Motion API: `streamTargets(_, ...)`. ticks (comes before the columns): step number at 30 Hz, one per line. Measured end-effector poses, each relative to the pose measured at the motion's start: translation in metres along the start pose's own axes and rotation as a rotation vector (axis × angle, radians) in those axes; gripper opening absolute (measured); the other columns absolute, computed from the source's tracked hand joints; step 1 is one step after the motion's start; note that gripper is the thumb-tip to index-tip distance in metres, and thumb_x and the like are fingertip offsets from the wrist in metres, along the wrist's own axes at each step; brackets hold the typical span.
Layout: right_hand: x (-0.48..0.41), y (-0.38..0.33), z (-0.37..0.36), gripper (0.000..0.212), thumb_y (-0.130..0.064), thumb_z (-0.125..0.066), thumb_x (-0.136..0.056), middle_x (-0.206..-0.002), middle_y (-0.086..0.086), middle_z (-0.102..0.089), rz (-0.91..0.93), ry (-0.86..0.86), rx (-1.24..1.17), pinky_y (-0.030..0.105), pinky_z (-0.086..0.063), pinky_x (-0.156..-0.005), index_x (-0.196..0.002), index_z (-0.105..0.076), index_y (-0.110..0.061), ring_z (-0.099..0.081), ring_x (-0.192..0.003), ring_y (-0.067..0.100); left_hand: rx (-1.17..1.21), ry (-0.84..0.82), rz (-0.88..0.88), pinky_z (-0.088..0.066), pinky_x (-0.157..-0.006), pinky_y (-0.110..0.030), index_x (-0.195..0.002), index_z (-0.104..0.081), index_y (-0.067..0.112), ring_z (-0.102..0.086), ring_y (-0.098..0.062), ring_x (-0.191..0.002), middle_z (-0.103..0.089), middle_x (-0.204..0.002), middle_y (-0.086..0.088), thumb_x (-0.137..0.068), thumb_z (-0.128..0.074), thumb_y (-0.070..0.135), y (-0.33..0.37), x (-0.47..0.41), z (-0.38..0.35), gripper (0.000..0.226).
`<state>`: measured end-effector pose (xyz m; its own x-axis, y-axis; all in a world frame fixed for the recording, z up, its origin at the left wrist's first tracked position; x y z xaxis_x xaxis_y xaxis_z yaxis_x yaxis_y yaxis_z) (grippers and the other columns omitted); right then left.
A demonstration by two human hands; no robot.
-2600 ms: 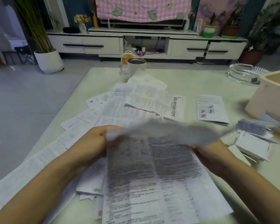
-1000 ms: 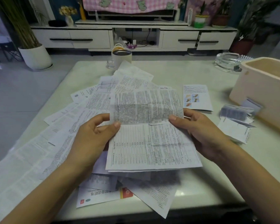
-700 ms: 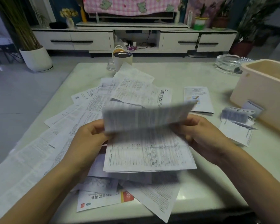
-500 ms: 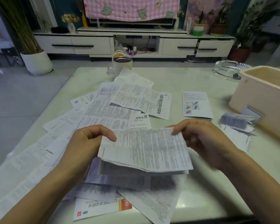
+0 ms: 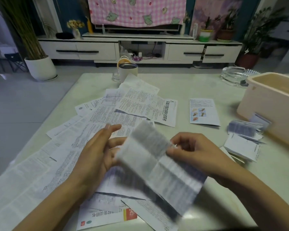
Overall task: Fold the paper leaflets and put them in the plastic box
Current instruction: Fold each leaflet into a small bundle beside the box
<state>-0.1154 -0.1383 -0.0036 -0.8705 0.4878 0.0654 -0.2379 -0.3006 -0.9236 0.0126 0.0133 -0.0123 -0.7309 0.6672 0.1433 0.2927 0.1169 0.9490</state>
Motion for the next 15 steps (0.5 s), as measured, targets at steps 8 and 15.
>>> streamTargets(8,0.002,0.009,-0.018,0.006,-0.005,-0.061,-0.087,-0.069,0.009,-0.06,-0.155,0.015,-0.258,0.016,-0.038,-0.045,-0.084,-0.06,-0.01,-0.05,-0.052,0.011,-0.285,-0.06,0.044,-0.058,-0.076,-0.032,-0.105,-0.064,0.021,-0.072,-0.015,-0.083,-0.075,-0.09,0.002,-0.086,-0.056,0.031,-0.025,0.024,-0.025,0.023)
streamTargets(15,0.005,0.007,-0.026,0.025,0.004,-0.049,-0.087,-0.065,0.007,-0.057,-0.18,-0.057,-0.356,0.023,-0.035,-0.053,-0.079,-0.068,-0.011,-0.046,-0.059,0.018,-0.268,0.004,0.108,-0.054,-0.075,-0.036,-0.079,-0.073,0.017,-0.069,-0.028,-0.082,-0.074,-0.085,-0.008,-0.091,-0.047,0.002,-0.024,0.016,-0.014,0.033)
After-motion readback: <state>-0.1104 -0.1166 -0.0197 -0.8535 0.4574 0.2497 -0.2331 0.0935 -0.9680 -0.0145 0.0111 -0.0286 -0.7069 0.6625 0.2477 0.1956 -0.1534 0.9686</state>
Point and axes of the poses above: each hand's wrist, its own x-axis away from the middle knuckle, its own z-axis out of the back of the hand, y = z × x, the point moved 7 cm from there along -x, towards the middle knuckle
